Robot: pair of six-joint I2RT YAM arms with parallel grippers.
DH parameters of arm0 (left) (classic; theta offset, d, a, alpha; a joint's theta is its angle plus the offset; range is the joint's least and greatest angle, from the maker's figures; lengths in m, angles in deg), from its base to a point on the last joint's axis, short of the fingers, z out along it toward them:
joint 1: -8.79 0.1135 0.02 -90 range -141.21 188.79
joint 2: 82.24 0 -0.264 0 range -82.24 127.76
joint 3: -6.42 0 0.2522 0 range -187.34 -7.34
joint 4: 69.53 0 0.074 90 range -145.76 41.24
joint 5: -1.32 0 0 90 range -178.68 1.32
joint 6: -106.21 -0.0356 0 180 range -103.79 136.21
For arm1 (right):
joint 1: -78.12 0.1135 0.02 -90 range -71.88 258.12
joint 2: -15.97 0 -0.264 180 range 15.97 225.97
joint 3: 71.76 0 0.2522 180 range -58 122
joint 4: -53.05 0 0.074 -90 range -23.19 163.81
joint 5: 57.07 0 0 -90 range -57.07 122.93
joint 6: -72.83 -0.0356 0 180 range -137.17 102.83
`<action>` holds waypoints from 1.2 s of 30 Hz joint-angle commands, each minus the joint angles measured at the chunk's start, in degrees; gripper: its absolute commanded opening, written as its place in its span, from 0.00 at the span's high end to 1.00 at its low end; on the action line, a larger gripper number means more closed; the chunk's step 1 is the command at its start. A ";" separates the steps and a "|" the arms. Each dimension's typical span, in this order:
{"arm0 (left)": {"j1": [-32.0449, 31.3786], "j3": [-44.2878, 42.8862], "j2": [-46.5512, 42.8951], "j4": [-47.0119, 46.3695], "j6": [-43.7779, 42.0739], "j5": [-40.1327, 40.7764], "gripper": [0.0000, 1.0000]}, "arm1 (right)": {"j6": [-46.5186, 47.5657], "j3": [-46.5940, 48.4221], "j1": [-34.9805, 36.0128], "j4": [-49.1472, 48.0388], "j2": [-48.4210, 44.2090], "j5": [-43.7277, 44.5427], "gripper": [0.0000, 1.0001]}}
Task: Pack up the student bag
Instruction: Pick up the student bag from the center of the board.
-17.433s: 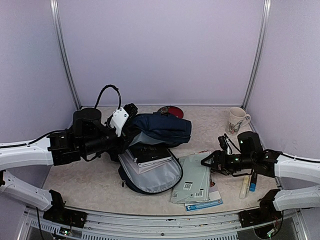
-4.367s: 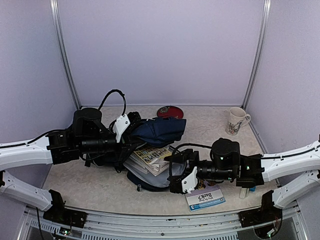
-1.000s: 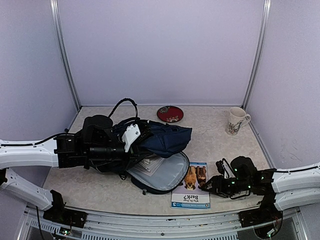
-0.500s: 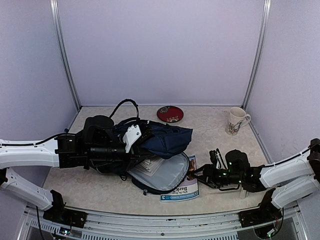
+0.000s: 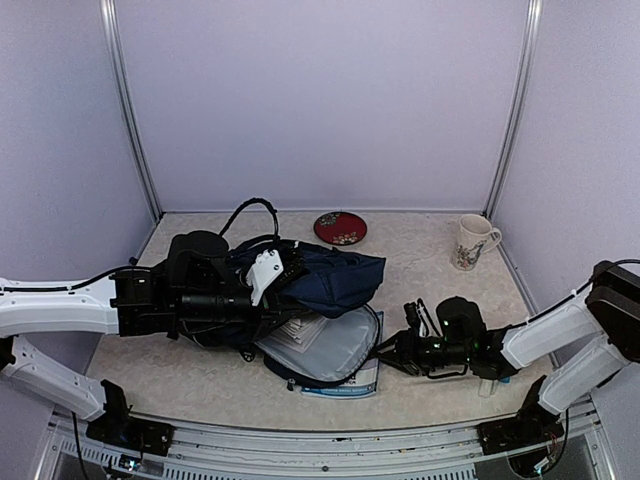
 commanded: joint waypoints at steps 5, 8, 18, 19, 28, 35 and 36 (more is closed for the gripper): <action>-1.78 -3.84 -0.80 -8.02 -0.05 -4.10 1.00 | 0.10 2.72 1.84 -9.49 7.11 -6.26 0.70; -1.78 -3.78 -0.80 -8.02 -0.03 -3.90 1.00 | 0.34 3.40 2.59 -10.28 8.89 -6.34 0.72; -0.23 -5.53 -3.62 -5.29 -1.17 12.86 1.00 | 0.78 2.83 2.37 -4.31 6.24 -0.85 0.75; 0.46 -5.60 -4.23 -5.02 -1.45 14.89 1.00 | 1.05 2.51 2.21 -2.23 4.91 0.19 0.74; 2.09 -12.81 -8.80 10.52 -1.73 25.96 1.00 | 14.61 14.42 4.10 36.62 -4.60 17.96 0.61; 2.87 -10.44 -18.50 17.89 3.66 36.98 1.00 | 31.95 31.50 12.08 42.03 6.72 22.36 0.54; 3.35 -10.10 -19.67 17.83 3.82 37.69 1.00 | 34.27 34.14 13.80 42.68 9.07 22.33 0.52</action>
